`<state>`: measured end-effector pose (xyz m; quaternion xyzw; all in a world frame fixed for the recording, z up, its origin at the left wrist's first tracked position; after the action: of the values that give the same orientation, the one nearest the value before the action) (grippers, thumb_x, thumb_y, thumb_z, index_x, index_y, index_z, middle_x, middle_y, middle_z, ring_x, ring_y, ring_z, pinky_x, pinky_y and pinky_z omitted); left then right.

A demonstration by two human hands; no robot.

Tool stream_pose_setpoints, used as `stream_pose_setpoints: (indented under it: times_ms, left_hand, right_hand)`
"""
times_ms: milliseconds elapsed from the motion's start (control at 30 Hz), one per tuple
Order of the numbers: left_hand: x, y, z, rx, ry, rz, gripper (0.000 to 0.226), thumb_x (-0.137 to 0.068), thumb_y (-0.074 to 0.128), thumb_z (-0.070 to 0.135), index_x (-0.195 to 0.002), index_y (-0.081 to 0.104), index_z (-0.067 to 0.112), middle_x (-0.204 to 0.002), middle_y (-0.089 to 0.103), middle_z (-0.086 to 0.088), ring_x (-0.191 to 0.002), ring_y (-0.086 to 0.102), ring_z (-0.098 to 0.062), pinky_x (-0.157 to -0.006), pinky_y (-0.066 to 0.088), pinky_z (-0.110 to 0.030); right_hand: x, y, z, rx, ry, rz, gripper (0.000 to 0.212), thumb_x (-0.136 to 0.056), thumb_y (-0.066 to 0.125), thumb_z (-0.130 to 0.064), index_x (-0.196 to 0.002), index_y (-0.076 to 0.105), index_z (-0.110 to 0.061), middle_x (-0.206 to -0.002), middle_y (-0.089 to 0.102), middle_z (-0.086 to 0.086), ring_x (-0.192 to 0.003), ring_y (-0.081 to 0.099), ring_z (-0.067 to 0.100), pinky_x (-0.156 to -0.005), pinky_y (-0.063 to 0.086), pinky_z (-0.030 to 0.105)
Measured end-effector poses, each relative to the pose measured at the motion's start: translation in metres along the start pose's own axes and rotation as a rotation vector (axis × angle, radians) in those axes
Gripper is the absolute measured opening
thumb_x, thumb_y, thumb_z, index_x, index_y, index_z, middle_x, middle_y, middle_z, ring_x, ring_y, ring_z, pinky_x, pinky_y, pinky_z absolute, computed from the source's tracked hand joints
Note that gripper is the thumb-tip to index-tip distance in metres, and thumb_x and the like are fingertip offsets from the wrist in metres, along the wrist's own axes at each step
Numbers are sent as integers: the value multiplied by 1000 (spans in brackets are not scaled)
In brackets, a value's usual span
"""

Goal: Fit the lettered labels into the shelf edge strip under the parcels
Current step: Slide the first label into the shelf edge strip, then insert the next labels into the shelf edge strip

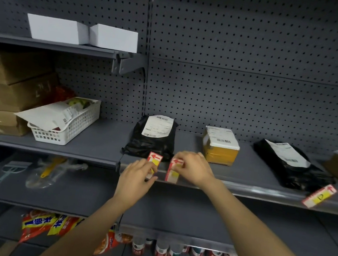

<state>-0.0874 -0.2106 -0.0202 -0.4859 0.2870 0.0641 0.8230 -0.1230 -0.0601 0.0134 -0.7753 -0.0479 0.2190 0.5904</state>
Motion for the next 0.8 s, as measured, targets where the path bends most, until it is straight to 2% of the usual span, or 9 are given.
stream_pose_setpoints:
  times_ms: [133,300,533,600,700,800]
  left_hand:
    - [-5,11,32,64,45,-24,15,-77,70,21,-82,56,24,-82,61,6,-79,57,-17,-65,44,-28]
    - [-14,22,63,94,50,-10,21,-75,72,18,-85,54,23,-78,59,6,-77,56,-18,-65,48,-35]
    - [-16,50,110,95,25,-1,25,-75,73,19,-82,50,24,-74,53,9,-74,56,-17,-60,43,-31]
    - [-15,58,127,85,18,11,26,-74,74,19,-81,49,24,-72,53,8,-73,55,-18,-59,43,-31]
    - [-14,72,160,62,45,21,27,-72,75,19,-77,50,23,-72,56,5,-70,56,-19,-58,42,-31]
    - [-19,88,208,44,107,14,25,-73,74,20,-79,50,24,-75,58,5,-71,56,-20,-58,39,-29]
  right_hand:
    - [21,-13,26,-10,43,20,17,-89,58,-21,-103,65,-13,-107,68,10,-102,59,28,-90,43,38]
    - [57,-31,86,-50,208,34,17,-89,59,-23,-101,66,-13,-108,68,13,-102,59,33,-85,47,39]
    - [85,-46,142,-66,260,52,15,-91,57,-21,-99,63,-11,-107,67,13,-102,59,31,-86,45,37]
    - [87,-49,146,-62,224,50,24,-88,60,-27,-109,60,-15,-112,64,10,-107,56,29,-91,43,37]
    - [101,-61,162,-60,191,111,52,-83,64,-41,-128,46,-23,-121,55,6,-113,51,25,-97,37,38]
    - [126,-85,197,-1,158,209,47,-87,57,-44,-128,45,-24,-119,53,4,-113,50,23,-94,35,37]
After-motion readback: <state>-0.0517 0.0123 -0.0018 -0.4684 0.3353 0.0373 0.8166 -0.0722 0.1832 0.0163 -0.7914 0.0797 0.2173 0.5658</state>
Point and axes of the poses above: each hand's wrist, its own x-axis away from the middle knuckle, its own y-axis out of the palm, z = x × y, the point moved 8 cm from there along -x, towards the middle knuckle
